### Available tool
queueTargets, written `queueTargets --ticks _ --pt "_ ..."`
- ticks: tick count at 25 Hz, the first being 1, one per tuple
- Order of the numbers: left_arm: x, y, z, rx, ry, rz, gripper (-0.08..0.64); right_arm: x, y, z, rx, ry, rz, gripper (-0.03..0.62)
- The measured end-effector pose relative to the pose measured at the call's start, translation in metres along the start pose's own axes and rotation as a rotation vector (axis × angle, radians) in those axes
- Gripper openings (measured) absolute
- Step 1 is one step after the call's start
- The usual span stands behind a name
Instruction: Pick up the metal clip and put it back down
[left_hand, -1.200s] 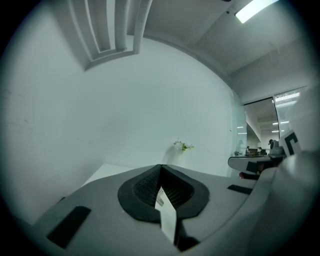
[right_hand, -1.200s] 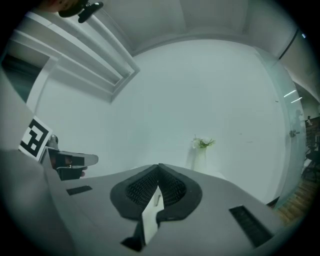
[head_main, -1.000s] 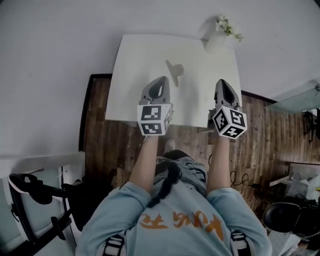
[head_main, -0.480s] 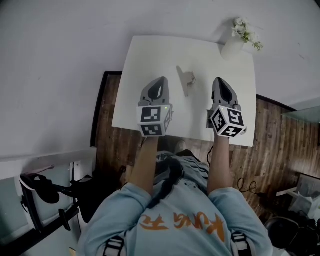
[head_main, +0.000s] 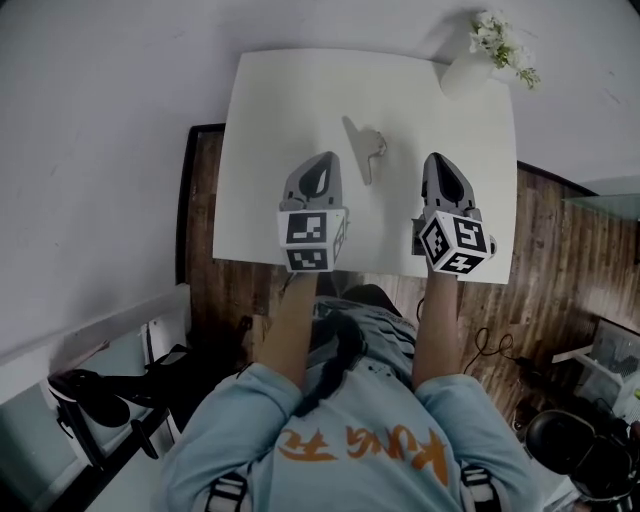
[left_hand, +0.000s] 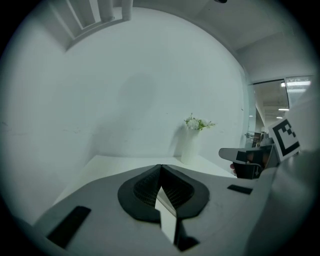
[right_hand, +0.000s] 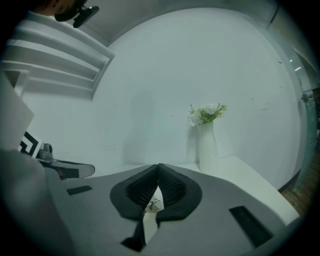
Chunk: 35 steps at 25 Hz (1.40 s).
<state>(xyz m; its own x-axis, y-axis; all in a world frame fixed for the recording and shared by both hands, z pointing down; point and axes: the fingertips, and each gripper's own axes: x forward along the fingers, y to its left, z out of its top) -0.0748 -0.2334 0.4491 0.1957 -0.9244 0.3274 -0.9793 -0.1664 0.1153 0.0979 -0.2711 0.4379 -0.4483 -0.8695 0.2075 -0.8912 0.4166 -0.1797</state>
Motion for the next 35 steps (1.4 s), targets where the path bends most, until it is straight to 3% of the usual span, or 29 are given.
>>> queueTargets --ticks 9,20,30,35 --pt "0.029 0.02 -0.042 -0.037 0.115 -0.002 0.02 0.031 0.006 -0.047 0.035 0.132 0.039 0.014" --pt "0.061 0.042 -0.07 -0.051 0.2 -0.052 0.02 0.083 0.026 -0.098 0.091 0.278 0.073 0.099" --pt "0.088 0.067 -0.096 -0.073 0.272 -0.083 0.02 0.124 0.031 -0.148 0.181 0.398 0.055 0.152" --pt "0.093 0.082 -0.101 -0.094 0.288 -0.068 0.02 0.136 0.035 -0.156 0.213 0.431 0.059 0.124"
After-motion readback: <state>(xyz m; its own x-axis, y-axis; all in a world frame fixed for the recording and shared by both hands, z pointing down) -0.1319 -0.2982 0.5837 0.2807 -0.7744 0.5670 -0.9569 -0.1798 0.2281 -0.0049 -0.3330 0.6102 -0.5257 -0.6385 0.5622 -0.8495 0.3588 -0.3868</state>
